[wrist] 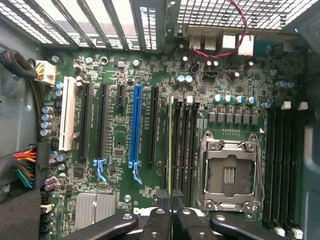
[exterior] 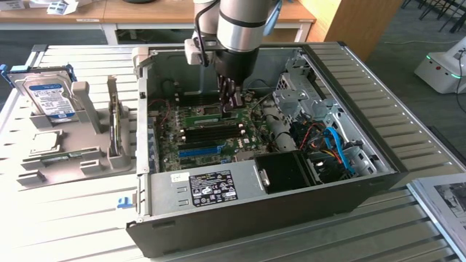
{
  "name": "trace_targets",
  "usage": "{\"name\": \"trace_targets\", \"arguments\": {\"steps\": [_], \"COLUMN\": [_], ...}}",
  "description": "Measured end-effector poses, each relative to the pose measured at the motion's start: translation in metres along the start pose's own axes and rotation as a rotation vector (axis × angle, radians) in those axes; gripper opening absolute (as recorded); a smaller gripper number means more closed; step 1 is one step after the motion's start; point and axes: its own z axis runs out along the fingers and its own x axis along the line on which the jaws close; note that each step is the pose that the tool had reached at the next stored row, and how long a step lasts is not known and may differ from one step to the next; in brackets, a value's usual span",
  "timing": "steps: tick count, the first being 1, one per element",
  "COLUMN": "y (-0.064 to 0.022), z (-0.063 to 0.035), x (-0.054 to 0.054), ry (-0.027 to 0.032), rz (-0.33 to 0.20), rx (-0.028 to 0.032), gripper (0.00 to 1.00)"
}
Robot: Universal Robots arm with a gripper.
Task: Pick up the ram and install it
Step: 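Insert the ram into the slot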
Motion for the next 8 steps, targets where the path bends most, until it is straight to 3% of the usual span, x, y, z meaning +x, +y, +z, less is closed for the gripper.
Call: {"name": "trace_targets", "arguments": {"steps": [8], "y": [-0.0023], "z": [0.0], "x": [0.0], "ry": [-0.0001], "rz": [0.0], "rx": [0.0], "gripper": [0.11]}}
